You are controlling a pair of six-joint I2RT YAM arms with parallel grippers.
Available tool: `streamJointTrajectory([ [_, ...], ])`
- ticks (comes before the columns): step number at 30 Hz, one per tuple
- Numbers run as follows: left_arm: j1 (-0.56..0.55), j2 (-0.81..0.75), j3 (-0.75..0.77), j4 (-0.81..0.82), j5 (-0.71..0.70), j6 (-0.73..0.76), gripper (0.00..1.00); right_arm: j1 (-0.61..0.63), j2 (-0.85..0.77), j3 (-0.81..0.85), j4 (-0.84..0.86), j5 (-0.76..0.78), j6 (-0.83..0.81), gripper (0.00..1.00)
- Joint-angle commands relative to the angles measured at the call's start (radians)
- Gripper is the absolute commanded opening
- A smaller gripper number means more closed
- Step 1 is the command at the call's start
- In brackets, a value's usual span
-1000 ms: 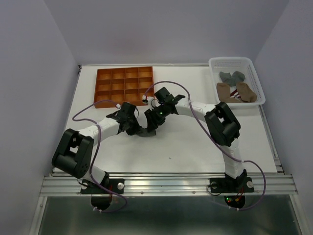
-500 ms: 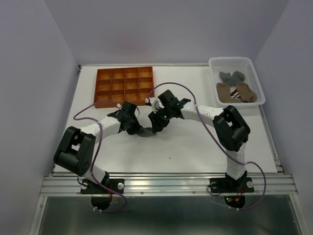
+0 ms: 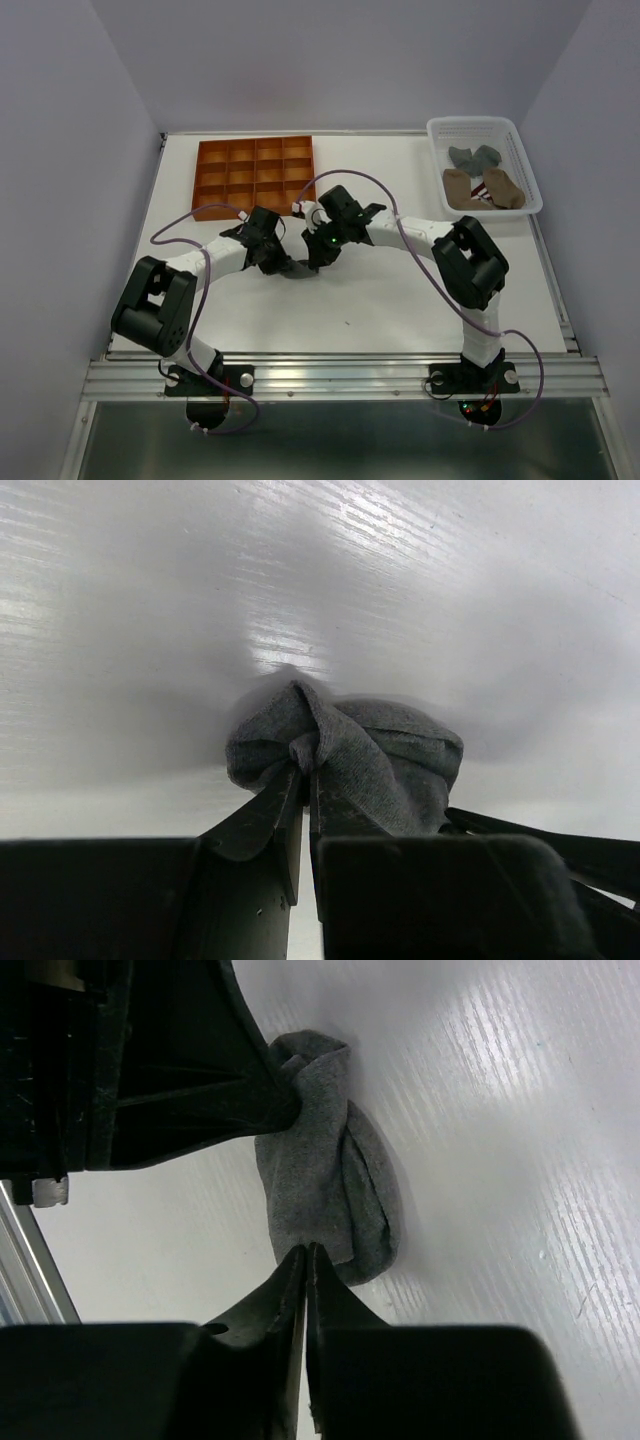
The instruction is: Roll the socks
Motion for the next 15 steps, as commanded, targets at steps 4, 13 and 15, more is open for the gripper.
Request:
streamJointTrajectory([
  [4, 0.008, 0.011, 0.027, -0.019, -0.016, 0.004, 0.07, 0.008, 0.032, 0.053, 0.041, 0.097, 0.074, 0.01],
  [13, 0.028, 0.03, 0.03, -0.02, -0.022, 0.018, 0.08, -0.075, 0.127, 0.074, 0.021, 0.056, 0.237, 0.01],
  [15, 0.034, 0.034, 0.03, -0.023, -0.025, 0.019, 0.08, -0.085, 0.134, 0.07, 0.014, 0.058, 0.236, 0.01],
])
